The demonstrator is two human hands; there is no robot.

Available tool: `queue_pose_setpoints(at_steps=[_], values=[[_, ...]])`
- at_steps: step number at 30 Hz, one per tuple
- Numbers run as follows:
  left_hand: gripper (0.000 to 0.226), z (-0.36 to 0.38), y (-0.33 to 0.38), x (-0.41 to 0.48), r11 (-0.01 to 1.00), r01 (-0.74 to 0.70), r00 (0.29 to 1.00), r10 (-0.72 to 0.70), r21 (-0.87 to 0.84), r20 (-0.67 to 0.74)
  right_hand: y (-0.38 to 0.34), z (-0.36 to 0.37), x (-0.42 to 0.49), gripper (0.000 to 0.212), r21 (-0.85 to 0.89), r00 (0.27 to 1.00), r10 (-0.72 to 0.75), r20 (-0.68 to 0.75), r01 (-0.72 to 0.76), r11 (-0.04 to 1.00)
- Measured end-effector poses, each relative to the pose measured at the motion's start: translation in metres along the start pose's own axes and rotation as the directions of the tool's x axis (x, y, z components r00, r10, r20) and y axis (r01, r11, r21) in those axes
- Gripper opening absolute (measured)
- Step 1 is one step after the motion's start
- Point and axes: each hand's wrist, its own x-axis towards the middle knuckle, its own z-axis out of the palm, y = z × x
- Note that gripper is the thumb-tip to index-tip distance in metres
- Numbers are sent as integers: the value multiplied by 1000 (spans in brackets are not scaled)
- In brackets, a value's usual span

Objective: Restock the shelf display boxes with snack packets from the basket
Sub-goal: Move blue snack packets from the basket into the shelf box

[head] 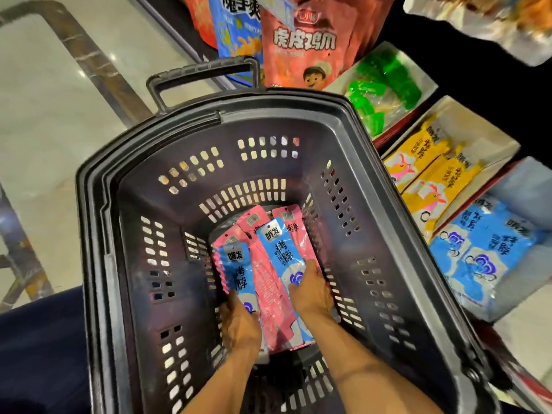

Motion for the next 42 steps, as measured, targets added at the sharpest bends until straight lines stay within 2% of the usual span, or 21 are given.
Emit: queue_pose_setpoints(at_steps=[6, 10, 12, 15, 17, 19, 21, 23, 27, 33, 35, 38, 42], values=[[90, -3, 0, -5, 1000, 5, 1000, -5, 8, 24, 5, 0, -3, 51, 3, 1000, 13, 21, -13, 1000], [99, -6, 8, -16, 997, 69, 997, -70, -26, -36, 4, -8, -6, 49, 61, 998, 42, 41, -45, 997], [86, -11, 12, -20, 993, 88, 992, -95, -81, -79, -1, -17, -11, 50, 117, 997, 55, 48, -61, 991], [50, -29, 25, -32, 964, -36, 987, -7, -265, -158, -12, -35, -26, 56, 181, 999, 12, 44, -20, 983], [49, -47, 39, -42, 934, -62, 987, 5, -352, -161, -19, -50, -40, 49, 225, 999, -28, 21, 22, 974], [52, -71, 53, -54, 933, -68, 993, 29, -354, -113, -26, -67, -55, 43, 280, 998, -59, -8, 59, 958], [48, -93, 61, -58, 905, -149, 988, 116, -397, -106, -33, -88, -73, 43, 330, 995, -86, -44, 96, 939], [43, -118, 71, -70, 842, -300, 954, 262, -448, -146, -39, -111, -92, 45, 377, 988, -121, -92, 147, 914], [21, -163, 97, -109, 682, -479, 869, 457, -552, -190, -44, -161, -124, 42, 478, 959, -185, -215, 269, 836], [43, -191, 148, -166, 552, -603, 763, 610, -576, -214, -18, -235, -154, 43, 535, 897, -159, -412, 379, 755], [34, -189, 172, -189, 536, -626, 734, 651, -566, -195, 1, -253, -156, 51, 570, 886, -108, -451, 379, 729], [25, -171, 208, -217, 582, -643, 705, 703, -497, -88, 36, -270, -155, 57, 628, 884, -14, -468, 344, 698], [10, -122, 255, -248, 613, -730, 625, 778, -301, 67, 91, -280, -150, 55, 737, 904, 139, -403, 231, 635]])
